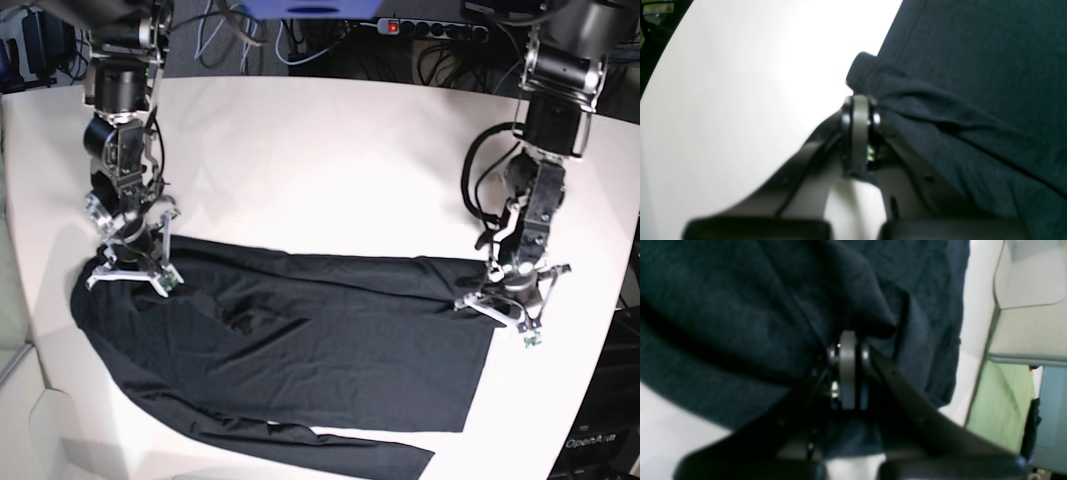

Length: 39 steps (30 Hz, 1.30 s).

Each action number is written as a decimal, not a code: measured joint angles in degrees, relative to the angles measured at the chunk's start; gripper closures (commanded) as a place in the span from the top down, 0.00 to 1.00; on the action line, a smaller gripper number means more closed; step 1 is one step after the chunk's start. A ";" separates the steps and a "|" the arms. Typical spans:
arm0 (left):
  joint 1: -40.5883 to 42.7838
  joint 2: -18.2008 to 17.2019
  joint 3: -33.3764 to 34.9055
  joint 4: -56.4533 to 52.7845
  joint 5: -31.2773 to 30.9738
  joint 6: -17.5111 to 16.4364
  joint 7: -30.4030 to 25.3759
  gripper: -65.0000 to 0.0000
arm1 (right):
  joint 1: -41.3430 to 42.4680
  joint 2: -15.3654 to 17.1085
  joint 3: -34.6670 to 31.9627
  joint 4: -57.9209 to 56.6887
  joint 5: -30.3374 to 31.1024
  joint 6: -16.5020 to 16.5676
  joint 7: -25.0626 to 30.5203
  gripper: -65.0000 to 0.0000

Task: Fold the T-shirt properly
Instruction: 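Drag the held shirt edge toward the robot with both grippers, then hold the shirt edge taut with both grippers, spreading the shirt flat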

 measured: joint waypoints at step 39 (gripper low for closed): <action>10.23 -8.28 7.56 -1.97 2.12 -11.72 -8.48 0.00 | -13.42 0.13 0.17 8.94 0.92 -4.26 3.37 0.00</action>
